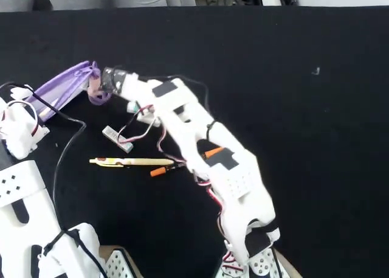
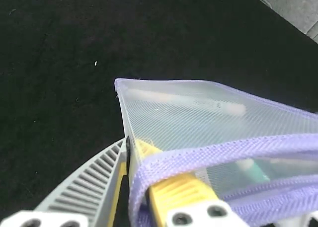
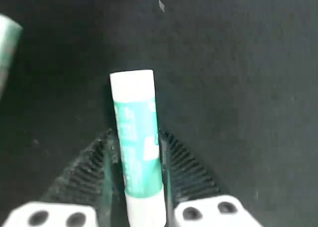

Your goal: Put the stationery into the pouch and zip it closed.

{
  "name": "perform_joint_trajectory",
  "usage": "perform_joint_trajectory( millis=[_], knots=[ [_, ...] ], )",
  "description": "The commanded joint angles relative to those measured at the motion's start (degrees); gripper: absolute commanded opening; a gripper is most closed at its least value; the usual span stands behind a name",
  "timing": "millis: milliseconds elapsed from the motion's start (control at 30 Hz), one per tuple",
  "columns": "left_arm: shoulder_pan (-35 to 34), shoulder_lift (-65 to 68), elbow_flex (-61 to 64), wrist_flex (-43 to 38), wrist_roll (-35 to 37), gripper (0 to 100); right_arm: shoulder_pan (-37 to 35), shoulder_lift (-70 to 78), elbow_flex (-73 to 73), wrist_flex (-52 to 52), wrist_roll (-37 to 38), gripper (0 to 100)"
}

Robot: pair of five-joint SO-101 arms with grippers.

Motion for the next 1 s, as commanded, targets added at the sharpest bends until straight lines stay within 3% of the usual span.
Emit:
perform_joint_trajectory(
  millis=[0, 233, 633, 733, 967],
  knots=[
    [-0.5, -0.7, -3.3, -1.1, 0.4, 3, 4.6, -2.0, -6.7, 5.4, 0.2, 1.1],
    [0.5, -0.7, -3.7, -1.1, 0.4, 3, 9.2, -11.3, -10.5, 12.2, 0.1, 1.1],
    [13.0, -0.2, -8.4, -0.4, 0.4, 3, 11.7, -34.2, -10.6, 12.2, -5.2, 1.1],
    [16.9, 0.0, -12.3, 3.0, 1.8, 3, 11.6, -38.3, -12.3, 12.3, -5.5, 1.1],
    [28.5, 0.5, -12.8, 4.2, 3.1, 3, 9.8, -45.8, -18.2, 15.0, -14.7, 1.1]
  ],
)
